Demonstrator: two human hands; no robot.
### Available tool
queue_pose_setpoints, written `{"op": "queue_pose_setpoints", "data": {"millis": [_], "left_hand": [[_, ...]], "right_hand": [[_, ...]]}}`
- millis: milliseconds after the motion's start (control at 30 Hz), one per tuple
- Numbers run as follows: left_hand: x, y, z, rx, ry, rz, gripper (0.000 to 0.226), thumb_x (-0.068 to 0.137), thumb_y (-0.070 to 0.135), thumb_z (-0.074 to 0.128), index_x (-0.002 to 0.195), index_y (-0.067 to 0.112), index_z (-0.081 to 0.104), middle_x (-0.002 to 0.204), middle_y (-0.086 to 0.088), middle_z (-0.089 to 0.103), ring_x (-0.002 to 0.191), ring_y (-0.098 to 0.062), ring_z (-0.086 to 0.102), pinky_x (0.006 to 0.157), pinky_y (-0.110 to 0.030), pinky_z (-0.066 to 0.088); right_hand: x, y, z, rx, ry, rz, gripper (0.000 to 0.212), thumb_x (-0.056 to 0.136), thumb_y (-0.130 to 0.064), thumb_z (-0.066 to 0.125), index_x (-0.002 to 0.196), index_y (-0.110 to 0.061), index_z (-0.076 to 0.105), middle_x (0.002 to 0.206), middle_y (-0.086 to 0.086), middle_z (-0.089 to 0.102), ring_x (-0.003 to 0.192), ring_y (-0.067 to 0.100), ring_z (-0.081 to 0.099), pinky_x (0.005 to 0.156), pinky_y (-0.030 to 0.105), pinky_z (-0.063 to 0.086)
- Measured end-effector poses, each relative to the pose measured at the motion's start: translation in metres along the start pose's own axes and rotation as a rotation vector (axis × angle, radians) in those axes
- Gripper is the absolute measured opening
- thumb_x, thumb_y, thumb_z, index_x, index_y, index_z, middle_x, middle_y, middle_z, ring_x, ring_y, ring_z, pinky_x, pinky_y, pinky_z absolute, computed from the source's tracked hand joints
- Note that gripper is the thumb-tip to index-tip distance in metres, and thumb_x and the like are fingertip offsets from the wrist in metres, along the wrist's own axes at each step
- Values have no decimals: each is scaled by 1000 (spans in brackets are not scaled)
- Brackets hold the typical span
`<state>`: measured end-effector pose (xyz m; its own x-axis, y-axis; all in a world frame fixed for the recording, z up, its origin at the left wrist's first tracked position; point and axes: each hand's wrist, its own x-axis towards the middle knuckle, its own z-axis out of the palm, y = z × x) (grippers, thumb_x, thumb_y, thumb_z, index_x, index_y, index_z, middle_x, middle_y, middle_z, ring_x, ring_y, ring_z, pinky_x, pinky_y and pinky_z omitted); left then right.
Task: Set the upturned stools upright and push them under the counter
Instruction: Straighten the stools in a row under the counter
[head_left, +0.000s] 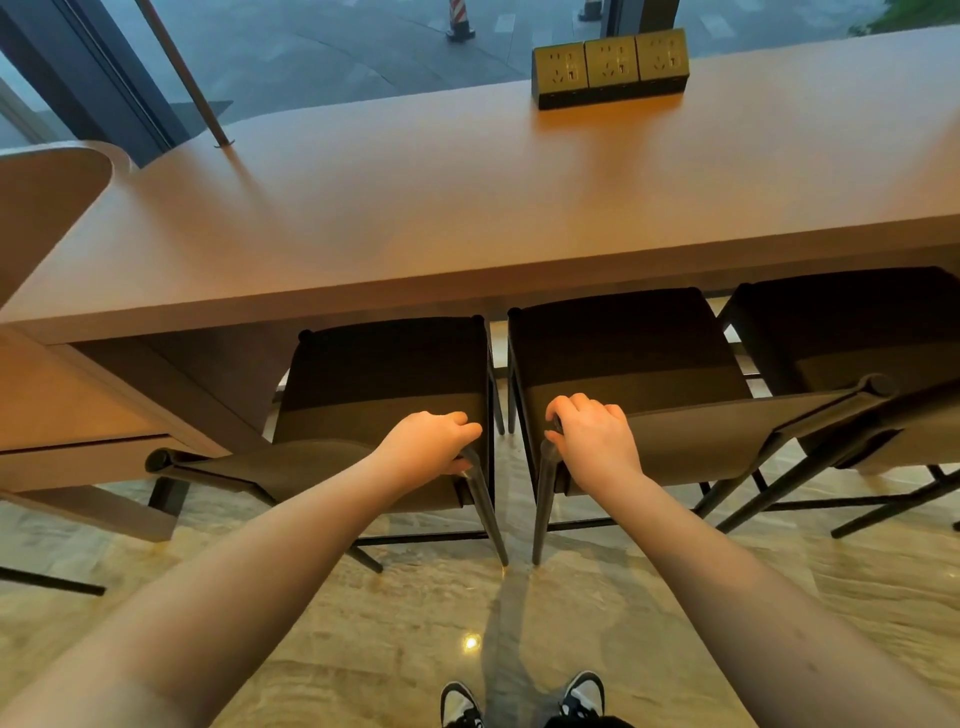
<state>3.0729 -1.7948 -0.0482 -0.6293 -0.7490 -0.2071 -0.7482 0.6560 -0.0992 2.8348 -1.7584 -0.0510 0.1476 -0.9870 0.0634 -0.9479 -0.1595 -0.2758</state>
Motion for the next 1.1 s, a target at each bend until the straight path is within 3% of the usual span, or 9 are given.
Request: {"op": "queue_pose_setpoints", "data": {"millis": [300,533,1100], "left_hand": [[-2,7,-6,-36,17,-69,43,97,34,62,134,17,49,114,-5,59,84,-24,68,67,-30,54],[-8,0,-7,-15,4,-53,43,97,34,61,136,18,49,118,-4,59,90,-22,69,76,-31,58],[0,4,0,-4,17,-35,42,96,35,62,133,18,50,113,-3,60,83,-19,68,67,-27,55]], "right_hand": [[-2,-3,-6,-9,-32,24,25,97,-35,56,120,-23,55,114,-1,61,105,18,57,93,31,40],[-2,-4,-10,-4,-47,22,28,98,-34,55,123,-23,53,116,0,60,108,19,56,95,32,39],[1,1,-6,-16,-19,-3,25,98,-33,56,120,-23,53,113,0,60,105,19,56,92,32,39]]}}
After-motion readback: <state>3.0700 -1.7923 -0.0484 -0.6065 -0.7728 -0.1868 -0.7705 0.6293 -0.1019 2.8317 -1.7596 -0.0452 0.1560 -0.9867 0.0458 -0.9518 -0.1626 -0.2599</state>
